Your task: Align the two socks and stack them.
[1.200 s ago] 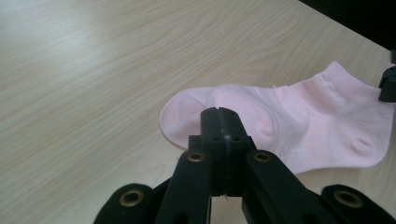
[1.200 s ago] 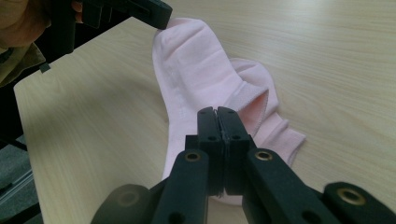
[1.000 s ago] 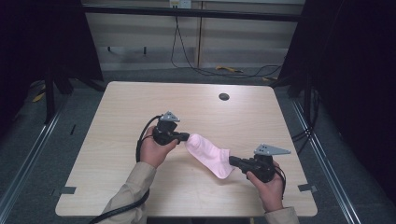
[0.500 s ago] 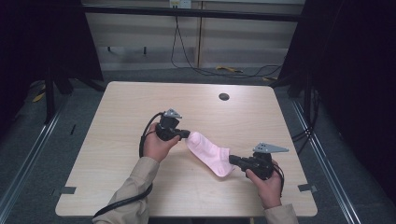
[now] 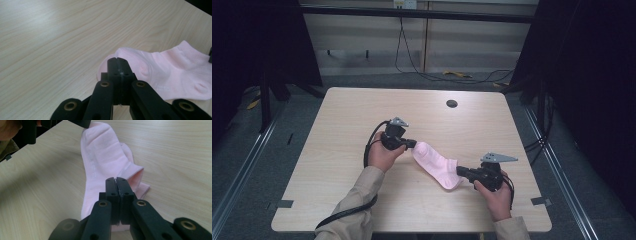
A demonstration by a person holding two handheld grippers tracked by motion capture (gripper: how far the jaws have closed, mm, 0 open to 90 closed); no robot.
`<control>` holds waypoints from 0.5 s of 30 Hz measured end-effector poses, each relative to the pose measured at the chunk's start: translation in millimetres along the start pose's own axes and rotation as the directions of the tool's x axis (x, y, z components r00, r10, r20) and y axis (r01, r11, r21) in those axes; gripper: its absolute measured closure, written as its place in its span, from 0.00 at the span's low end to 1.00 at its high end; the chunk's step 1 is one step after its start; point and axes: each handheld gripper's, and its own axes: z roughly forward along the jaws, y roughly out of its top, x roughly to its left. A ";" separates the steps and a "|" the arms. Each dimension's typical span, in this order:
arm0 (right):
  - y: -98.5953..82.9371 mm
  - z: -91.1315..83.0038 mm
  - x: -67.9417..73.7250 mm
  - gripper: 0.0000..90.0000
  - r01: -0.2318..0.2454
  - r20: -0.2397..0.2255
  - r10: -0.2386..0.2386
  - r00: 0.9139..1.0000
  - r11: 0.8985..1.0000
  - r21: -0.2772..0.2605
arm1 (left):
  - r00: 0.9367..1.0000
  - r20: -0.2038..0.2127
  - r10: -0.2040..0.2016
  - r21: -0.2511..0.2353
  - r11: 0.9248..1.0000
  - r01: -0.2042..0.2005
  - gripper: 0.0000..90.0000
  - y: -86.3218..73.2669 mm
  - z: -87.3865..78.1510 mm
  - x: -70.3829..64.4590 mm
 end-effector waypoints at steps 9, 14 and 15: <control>-3.9 0.5 -2.9 0.98 0.002 0.017 -0.003 1.000 1.000 0.023 | 1.000 -0.017 0.006 0.017 1.000 -0.005 1.00 -1.3 5.9 -0.2; -4.8 1.6 -4.2 0.98 0.005 0.025 -0.006 1.000 1.000 0.029 | 1.000 -0.028 0.011 0.020 1.000 -0.011 1.00 -0.7 9.5 -1.7; -5.0 1.7 -4.5 0.98 0.006 0.024 -0.007 1.000 1.000 0.029 | 1.000 -0.026 0.011 0.022 1.000 -0.010 1.00 -0.5 10.3 -2.0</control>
